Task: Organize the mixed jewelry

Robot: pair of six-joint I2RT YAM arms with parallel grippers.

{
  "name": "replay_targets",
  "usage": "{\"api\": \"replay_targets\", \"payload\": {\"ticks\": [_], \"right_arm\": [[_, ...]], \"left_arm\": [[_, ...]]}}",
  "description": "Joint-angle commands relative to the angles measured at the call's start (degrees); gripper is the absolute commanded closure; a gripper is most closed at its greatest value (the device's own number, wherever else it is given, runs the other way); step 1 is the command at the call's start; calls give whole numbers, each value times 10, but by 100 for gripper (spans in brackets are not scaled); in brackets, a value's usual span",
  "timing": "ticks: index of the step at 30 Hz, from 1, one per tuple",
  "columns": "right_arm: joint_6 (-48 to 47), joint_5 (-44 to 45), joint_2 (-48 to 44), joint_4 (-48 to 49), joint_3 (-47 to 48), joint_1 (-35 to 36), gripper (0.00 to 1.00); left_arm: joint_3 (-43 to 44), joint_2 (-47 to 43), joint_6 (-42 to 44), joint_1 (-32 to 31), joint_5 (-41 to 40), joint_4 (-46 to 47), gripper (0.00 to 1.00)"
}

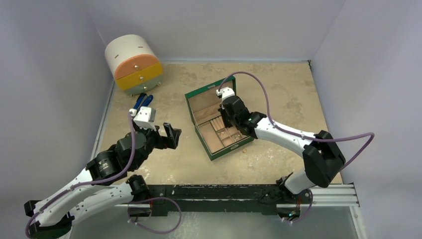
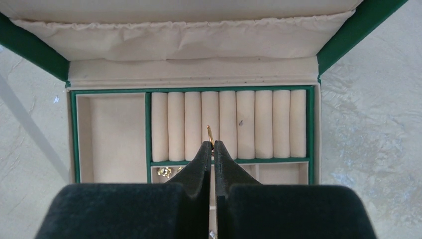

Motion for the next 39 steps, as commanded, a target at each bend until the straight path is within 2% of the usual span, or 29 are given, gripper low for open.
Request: {"api": "replay_targets", "payload": {"ticks": [1,10,39], "right_arm": [[-11,-19,12,44,27,-11,100],[-6,-49,31,74,7,-18,100],[27,-46,69,94,-47,-18,100]], "left_arm": [[11,6,22,26,31,29,1],[10,18,24,52,39,31,0],[9,20,27,88,63,38,0]]}}
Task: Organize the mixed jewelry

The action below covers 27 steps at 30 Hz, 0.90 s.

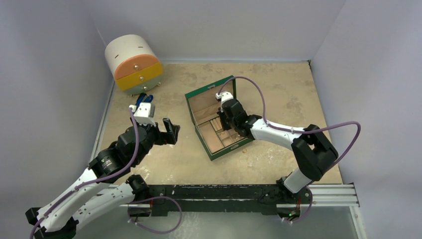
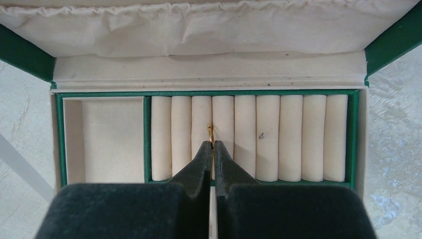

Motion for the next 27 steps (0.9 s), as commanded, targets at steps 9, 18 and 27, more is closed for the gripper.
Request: {"api": "replay_targets", "payload": {"ticks": [9,18,27], "right_arm": [[32,17,45,13,-9,-1,100],[40,28,27,6,-10,-1,91],[59,26,-36,-24,-4,-1,74]], "left_arm": [[9,2,14,8,9,25,0],[9,3,15,11,10,26,0],[8,5,15,15,15,27,0]]}}
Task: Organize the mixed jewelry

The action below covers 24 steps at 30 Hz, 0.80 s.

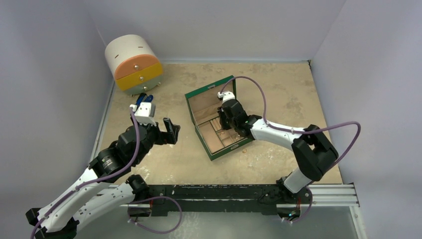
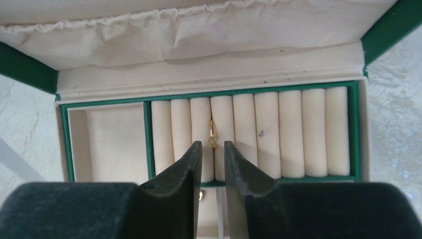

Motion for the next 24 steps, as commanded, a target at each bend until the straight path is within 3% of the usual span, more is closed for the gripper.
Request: {"api": "replay_targets", "payload": {"ticks": [1,8,24], "right_arm": [[18,12,-54,-41,-1,-1,72],[42,20,-133,-89,-13,-2,67],[162,57,-418,-254,-154,-1,68]], "left_arm": [[8,1,14,7,6,27,0],[8,4,14,8,9,27,0],[7,5,13,9,14,28,0]]}}
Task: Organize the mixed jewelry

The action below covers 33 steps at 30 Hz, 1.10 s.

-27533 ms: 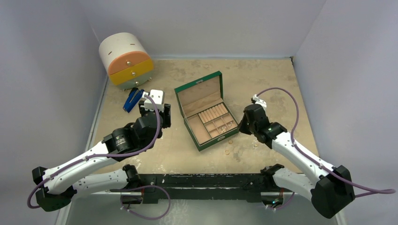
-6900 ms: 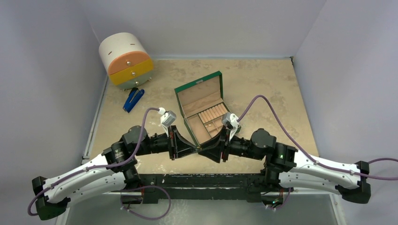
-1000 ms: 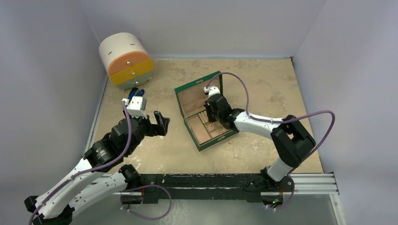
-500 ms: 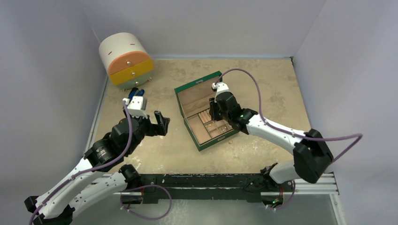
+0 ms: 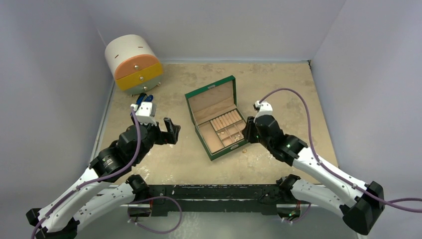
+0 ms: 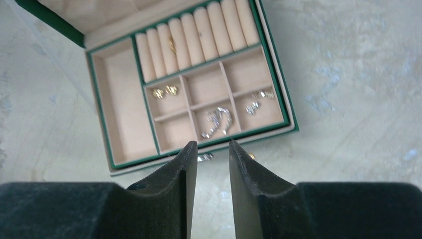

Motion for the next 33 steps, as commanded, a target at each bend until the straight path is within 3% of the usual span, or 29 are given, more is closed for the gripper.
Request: {"api": "replay_targets", "payload": {"ticks": [1,17,33], "right_arm": [[45,6,-40,-46,-43,-1,68],[259,17,-28,-16,-160,-1,72],[388,38,70,27,-159,-1,73]], "left_arm": [[7,2,9,3,5,28,0],[6,4,5,3,4,27,0],[7,0,5,3,3,26,0]]}}
